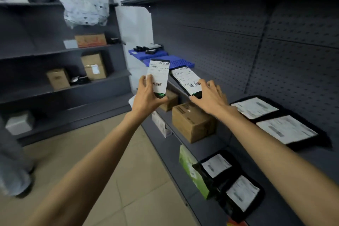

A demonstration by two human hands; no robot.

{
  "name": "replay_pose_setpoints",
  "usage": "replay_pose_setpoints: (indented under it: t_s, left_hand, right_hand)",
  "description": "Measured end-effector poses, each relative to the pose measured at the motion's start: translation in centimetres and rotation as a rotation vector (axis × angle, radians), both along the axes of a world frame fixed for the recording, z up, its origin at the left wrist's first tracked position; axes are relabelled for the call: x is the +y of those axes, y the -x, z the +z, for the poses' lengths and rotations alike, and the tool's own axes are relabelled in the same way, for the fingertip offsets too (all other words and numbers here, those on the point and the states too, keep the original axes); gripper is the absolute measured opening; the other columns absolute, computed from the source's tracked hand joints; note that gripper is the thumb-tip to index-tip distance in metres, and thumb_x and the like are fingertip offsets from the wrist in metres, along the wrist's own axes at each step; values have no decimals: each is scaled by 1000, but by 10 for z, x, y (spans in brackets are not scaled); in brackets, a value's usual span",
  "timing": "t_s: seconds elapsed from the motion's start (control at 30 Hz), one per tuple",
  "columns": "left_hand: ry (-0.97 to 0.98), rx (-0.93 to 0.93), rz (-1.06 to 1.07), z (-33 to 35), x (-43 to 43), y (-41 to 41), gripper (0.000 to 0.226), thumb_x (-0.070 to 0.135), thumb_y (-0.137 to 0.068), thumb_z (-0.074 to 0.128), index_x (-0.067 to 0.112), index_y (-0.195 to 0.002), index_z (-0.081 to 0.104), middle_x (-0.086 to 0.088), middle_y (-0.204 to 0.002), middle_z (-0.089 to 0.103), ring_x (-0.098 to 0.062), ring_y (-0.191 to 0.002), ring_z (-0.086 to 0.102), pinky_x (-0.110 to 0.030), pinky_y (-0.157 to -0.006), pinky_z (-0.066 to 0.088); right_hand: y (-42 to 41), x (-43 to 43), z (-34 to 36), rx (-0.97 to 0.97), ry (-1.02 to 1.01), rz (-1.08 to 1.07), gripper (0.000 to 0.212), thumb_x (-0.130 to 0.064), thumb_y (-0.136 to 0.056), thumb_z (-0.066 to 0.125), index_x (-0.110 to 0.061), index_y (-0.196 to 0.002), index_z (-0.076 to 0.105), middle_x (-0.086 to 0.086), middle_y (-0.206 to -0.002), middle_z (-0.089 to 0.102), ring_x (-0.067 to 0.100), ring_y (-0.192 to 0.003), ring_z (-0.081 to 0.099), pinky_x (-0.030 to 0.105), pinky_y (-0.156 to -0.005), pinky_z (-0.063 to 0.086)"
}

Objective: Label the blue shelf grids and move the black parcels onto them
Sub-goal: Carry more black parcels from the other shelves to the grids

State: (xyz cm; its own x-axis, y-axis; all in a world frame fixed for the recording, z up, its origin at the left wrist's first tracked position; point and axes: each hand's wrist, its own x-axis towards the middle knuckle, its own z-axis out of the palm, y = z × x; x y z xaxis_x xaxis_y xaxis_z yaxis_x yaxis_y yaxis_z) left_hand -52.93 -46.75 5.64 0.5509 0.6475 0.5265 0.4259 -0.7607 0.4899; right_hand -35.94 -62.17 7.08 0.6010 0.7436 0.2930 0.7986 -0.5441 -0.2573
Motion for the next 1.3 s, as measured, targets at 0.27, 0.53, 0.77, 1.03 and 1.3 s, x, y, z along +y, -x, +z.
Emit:
replay_pose_setpoints:
  t_s: [0.27, 0.53, 0.77, 1.03, 1.3]
  left_hand:
    - [42, -54, 57, -11, 108, -1, 99, 35, -68, 81, 7, -145, 25, -8, -141, 34, -25, -126, 41, -37, -93, 50]
    - [1, -2, 169, -11, 239, -41, 100, 39, -69, 80, 7, -146, 23, -7, -143, 34, -24, -126, 40, -36, -91, 49]
    - [5, -27, 242, -1, 371, -95, 100, 40, -69, 81, 7, -145, 24, -8, -141, 37, -23, -123, 41, -36, -87, 49]
    - [70, -16, 225, -25, 525, -127, 104, 43, -69, 80, 9, -147, 20, -5, -146, 30, -23, -127, 39, -41, -92, 50]
    - [91, 4, 77, -23, 701, -158, 96, 40, -71, 80, 5, -144, 27, -10, -145, 32, -27, -129, 39, -42, -102, 44]
  right_hand:
    - [-19, 136, -7, -22, 10, 86, 78, -58, -85, 59, -20, -146, 28, 15, -141, 39, 36, -126, 41, 46, -88, 44]
    - [-78, 288, -4, 5, 30, 154, 82, -59, -84, 60, -20, -148, 26, 16, -144, 35, 39, -129, 38, 47, -91, 45]
    - [-129, 427, 6, -15, 51, 228, 79, -58, -88, 56, -18, -148, 24, 16, -143, 35, 39, -129, 37, 47, -85, 45]
    - [-163, 571, -8, -4, 92, 216, 78, -58, -89, 55, -17, -149, 26, 15, -144, 37, 37, -129, 38, 46, -89, 45]
    - [-183, 728, -2, 54, 69, 71, 75, -56, -88, 55, -18, -147, 28, 15, -145, 35, 38, -130, 37, 44, -86, 44]
